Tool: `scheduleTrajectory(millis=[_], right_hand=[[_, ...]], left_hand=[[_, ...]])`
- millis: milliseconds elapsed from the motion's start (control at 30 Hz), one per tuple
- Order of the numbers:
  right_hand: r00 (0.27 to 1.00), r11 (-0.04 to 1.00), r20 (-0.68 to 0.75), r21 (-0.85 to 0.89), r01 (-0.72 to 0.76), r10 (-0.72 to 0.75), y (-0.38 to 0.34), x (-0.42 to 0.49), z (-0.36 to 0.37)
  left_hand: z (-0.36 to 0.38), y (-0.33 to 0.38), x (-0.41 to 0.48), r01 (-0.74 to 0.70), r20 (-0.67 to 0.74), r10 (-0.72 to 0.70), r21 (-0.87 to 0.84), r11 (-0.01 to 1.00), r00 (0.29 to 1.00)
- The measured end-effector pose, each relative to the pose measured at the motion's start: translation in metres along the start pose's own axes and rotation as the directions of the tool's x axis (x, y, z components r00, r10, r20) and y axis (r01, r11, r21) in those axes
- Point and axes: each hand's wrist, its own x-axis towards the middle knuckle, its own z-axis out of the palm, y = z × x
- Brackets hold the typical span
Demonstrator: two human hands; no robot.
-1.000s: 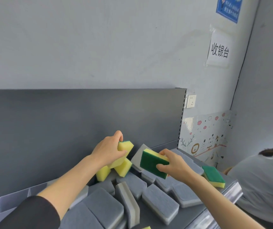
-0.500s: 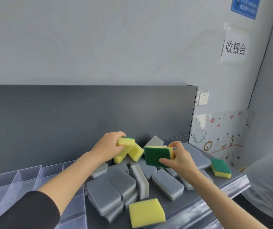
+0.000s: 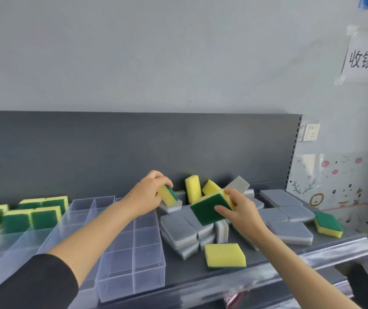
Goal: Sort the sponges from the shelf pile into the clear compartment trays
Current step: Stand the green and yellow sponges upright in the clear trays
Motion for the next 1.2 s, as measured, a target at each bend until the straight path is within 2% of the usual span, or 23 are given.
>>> scheduleTrajectory(millis=[100,367,500,667,933,1200], right_hand=[[0.998,0.998,0.034,0.008,0.057,-0.057,-0.019,0.002,0.015],[0.977,0.986,0.137,0.041,0.16,-0.164,-0.067,0.007,0.072],[0.968,0.982,0.175,0.075,0.171,-0.182,-0.092,0.014,0.106],[0.95,0.975,0.223,0.097,0.201,-0.218,-0.129,0.02,0.153],[0.933,0.971,0.281,0.137,0.194,-0.226,-0.183,0.029,0.232],[0.913,0.974,0.339,0.078,0.213,-0.226,-0.215,0.034,0.302]], left_hand=[[-0.016,-0.01,-0.018,0.04,0.024,-0.039,-0.031,0.999,0.999],[-0.055,-0.055,-0.062,0.165,-0.052,-0.163,0.033,0.986,0.985],[-0.079,-0.086,-0.083,0.292,-0.142,-0.295,-0.041,0.955,0.945],[-0.112,-0.134,-0.109,0.355,-0.205,-0.363,-0.073,0.932,0.909],[-0.158,-0.208,-0.139,0.352,-0.194,-0.359,-0.072,0.933,0.913],[-0.169,-0.268,-0.147,0.328,-0.025,-0.328,-0.003,0.945,0.944]])
